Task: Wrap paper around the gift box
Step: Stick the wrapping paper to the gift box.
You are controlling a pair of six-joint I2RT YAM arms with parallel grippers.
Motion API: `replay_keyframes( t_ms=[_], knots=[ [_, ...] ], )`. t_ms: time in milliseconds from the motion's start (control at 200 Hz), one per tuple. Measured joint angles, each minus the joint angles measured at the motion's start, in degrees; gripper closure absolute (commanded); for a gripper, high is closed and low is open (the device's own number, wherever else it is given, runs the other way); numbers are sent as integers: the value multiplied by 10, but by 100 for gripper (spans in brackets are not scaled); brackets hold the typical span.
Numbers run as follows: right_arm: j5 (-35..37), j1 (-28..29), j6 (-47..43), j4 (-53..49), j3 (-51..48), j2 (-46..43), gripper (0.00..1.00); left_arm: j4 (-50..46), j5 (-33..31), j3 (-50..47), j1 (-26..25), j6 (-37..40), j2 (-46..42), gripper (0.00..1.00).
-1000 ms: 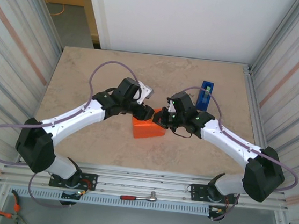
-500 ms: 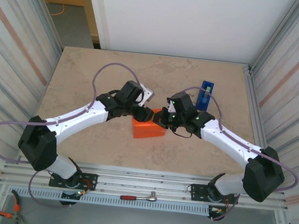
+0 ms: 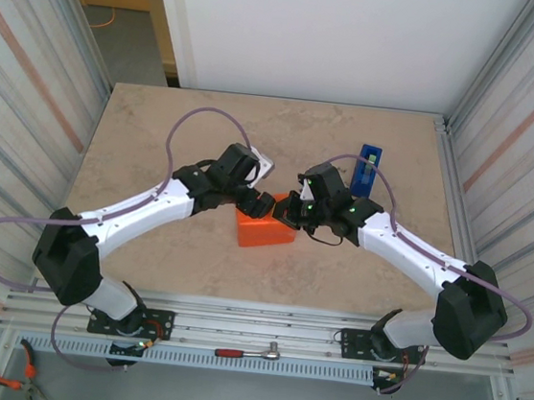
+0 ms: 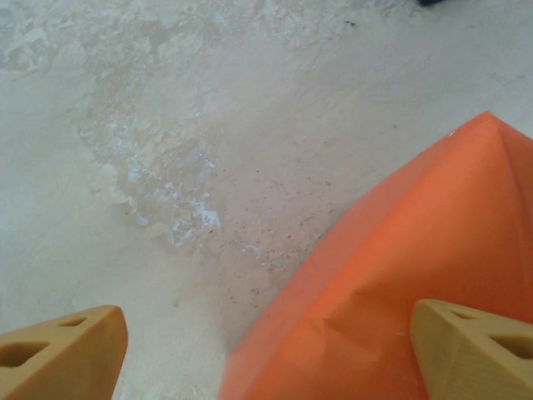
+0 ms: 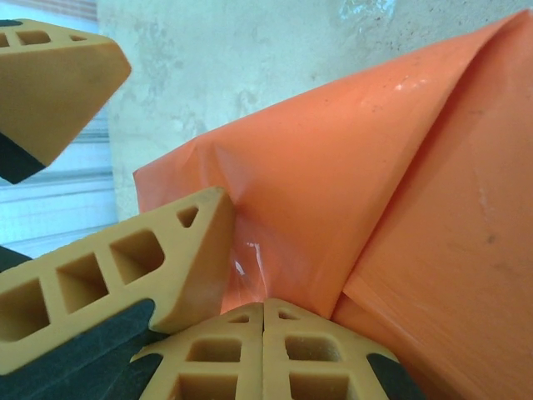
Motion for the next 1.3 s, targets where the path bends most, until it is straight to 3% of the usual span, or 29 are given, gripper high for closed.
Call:
replay_keyframes(
  t_ms=[296, 496, 556, 681, 777, 1062, 1298],
  knots=[
    [2, 0, 0, 5, 1, 4, 100, 29, 4, -22, 1, 59, -67, 4],
    [2, 0, 0, 7, 1, 5, 100, 73, 18, -71, 2, 101, -123, 12],
    [2, 0, 0, 7, 3, 7, 100, 77, 26, -75, 2, 108, -125, 17],
    [3, 0, 0, 7, 5, 9, 100, 75, 58, -75, 3, 124, -123, 51],
    [3, 0, 0, 7, 5, 10, 100, 70, 94, -75, 3, 136, -114, 67],
    [4, 0, 0, 8, 8, 12, 100, 58, 169, -75, 3, 141, -88, 70],
    [5, 0, 0, 8, 8, 12, 100, 59, 195, -75, 3, 143, -74, 76]
  ],
)
